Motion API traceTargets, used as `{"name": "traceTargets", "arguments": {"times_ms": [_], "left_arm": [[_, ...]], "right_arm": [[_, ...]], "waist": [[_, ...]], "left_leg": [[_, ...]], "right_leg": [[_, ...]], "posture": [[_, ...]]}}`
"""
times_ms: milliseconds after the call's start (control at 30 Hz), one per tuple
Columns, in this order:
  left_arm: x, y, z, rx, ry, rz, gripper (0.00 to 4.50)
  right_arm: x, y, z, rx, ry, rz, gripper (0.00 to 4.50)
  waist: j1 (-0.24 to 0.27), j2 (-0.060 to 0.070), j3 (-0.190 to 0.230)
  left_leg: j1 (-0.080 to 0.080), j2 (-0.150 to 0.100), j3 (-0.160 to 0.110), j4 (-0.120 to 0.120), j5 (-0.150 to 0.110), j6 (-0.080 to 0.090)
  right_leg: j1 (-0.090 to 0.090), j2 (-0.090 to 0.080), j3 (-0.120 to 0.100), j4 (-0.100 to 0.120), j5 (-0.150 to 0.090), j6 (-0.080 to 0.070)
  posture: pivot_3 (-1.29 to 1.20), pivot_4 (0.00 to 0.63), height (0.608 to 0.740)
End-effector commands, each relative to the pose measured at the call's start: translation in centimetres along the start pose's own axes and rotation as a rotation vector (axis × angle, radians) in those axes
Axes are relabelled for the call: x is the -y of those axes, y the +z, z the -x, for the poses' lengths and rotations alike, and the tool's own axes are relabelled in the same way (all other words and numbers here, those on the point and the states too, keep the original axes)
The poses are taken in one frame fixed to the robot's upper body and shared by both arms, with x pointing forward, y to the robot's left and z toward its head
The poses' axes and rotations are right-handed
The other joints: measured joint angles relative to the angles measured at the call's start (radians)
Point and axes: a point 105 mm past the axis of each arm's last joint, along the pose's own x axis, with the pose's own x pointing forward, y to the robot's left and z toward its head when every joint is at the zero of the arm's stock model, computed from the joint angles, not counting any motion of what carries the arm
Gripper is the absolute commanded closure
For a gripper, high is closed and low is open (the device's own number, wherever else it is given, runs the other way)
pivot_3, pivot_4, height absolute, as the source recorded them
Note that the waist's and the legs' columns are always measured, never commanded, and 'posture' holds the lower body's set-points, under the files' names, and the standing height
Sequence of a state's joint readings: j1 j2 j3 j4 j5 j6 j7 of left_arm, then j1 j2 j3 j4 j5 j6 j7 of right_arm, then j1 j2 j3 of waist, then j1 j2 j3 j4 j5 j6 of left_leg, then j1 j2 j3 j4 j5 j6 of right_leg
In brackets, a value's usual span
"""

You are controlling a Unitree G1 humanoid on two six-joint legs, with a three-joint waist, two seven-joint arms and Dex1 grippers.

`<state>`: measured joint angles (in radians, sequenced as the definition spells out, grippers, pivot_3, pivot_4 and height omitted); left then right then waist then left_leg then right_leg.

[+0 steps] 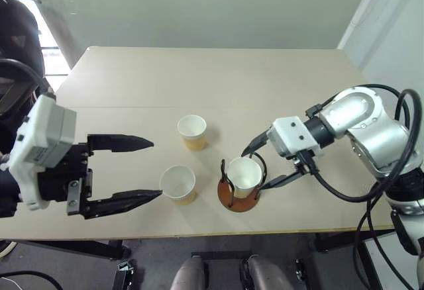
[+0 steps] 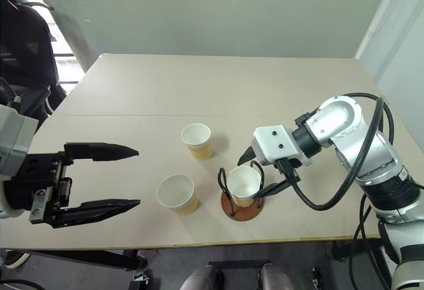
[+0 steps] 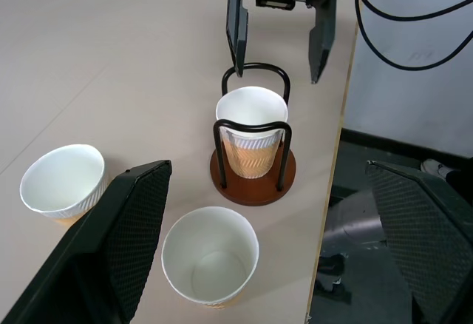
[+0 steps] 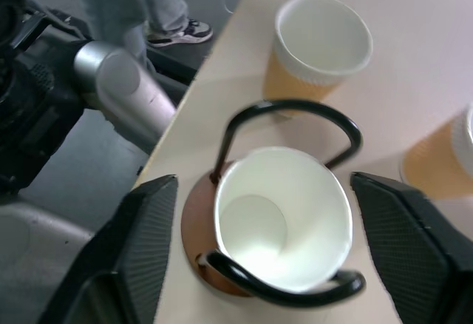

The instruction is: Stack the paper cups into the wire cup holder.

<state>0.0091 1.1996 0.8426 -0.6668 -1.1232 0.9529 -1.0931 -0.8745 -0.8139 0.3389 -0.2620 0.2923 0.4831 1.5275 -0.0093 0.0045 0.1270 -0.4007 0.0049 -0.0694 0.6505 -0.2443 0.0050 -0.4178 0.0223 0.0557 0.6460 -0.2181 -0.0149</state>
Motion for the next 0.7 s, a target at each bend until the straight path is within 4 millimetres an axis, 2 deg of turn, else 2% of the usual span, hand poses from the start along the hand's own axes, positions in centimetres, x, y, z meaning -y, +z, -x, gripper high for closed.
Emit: {"name": "traceTargets", "arguments": {"times_ms": [33,100,133,200,233,267,333,433,567,700], "left_arm": [[-0.4,-0.7,-0.3,-0.043,-0.012,-0.008,0.0],[-0.7,-2.0,-1.0,-0.099,-0.032,-0.005,0.0],[-0.9,-2.6,-1.5,-0.127,-0.042,-0.014,0.0],[-1.3,-3.3,-2.1,-0.154,-0.06,-0.04,0.0],[-1.5,-3.6,-2.5,-0.171,-0.072,-0.053,0.0],[-1.6,-3.9,-2.9,-0.183,-0.089,-0.073,0.0],[-1.7,-4.2,-3.6,-0.204,-0.121,-0.104,0.0],[-1.9,-4.5,-4.2,-0.23,-0.169,-0.135,0.0],[-2.0,-5.0,-4.9,-0.268,-0.228,-0.168,0.0],[-2.0,-5.1,-5.5,-0.276,-0.267,-0.188,0.0]], "right_arm": [[1.0,1.5,5.0,0.143,-0.163,-0.083,0.83],[0.1,3.2,9.5,0.378,-0.226,-0.191,0.83],[-0.7,3.1,11.1,0.427,-0.26,-0.223,0.83],[-2.3,2.4,12.5,0.442,-0.301,-0.267,0.83],[-3.1,1.9,12.9,0.431,-0.327,-0.297,0.83],[-3.9,1.2,13.1,0.409,-0.356,-0.32,0.83],[-5.1,0.4,13.5,0.376,-0.408,-0.347,0.83],[-6.5,-0.2,14.2,0.344,-0.491,-0.348,0.83],[-7.8,-0.9,15.1,0.307,-0.578,-0.35,0.83],[-8.6,-1.0,14.8,0.302,-0.568,-0.37,0.83]], "waist": [[0.002,0.0,0.0],[0.011,0.0,0.0],[0.014,0.0,0.0],[0.025,-0.003,-0.002],[0.027,-0.006,-0.003],[0.026,-0.007,-0.004],[0.023,-0.007,-0.003],[0.013,-0.004,-0.002],[0.009,-0.004,-0.002],[0.006,-0.004,-0.002]], "left_leg": [[0.0,0.0,0.0,0.0,0.0,0.0],[-0.001,0.0,0.0,0.0,0.0,0.0],[-0.001,-0.001,0.0,-0.001,0.0,-0.001],[-0.001,-0.002,0.0,-0.002,0.001,-0.002],[0.0,-0.002,-0.001,-0.002,0.001,-0.004],[0.001,-0.001,-0.001,-0.002,0.004,-0.012],[0.001,-0.001,0.0,-0.002,0.003,-0.015],[0.001,0.0,0.001,-0.003,-0.004,-0.005],[0.001,0.001,0.001,-0.003,-0.004,-0.005],[0.0,0.001,0.001,-0.002,-0.003,-0.004]], "right_leg": [[0.0,0.0,0.0,0.0,0.0,0.0],[0.0,0.0,0.0,-0.001,0.0,0.0],[0.0,0.0,0.001,-0.001,-0.001,0.0],[0.0,0.0,0.002,-0.002,-0.003,-0.001],[0.001,0.0,0.002,-0.002,-0.004,-0.003],[0.001,0.0,0.002,-0.001,-0.005,-0.004],[0.001,0.0,0.001,-0.001,-0.006,-0.004],[-0.001,0.0,0.001,0.0,-0.005,-0.004],[-0.001,0.001,0.001,0.001,-0.005,-0.004],[-0.001,0.001,0.001,0.0,-0.005,-0.004]], "posture": [[0.0,0.15,0.74],[0.0,0.15,0.74],[0.0,0.15,0.74],[0.0,0.15,0.74],[0.0,0.15,0.74],[0.0,0.15,0.74],[0.0,0.15,0.74],[0.0,0.15,0.74],[0.0,0.15,0.74],[0.0,0.15,0.74]]}}
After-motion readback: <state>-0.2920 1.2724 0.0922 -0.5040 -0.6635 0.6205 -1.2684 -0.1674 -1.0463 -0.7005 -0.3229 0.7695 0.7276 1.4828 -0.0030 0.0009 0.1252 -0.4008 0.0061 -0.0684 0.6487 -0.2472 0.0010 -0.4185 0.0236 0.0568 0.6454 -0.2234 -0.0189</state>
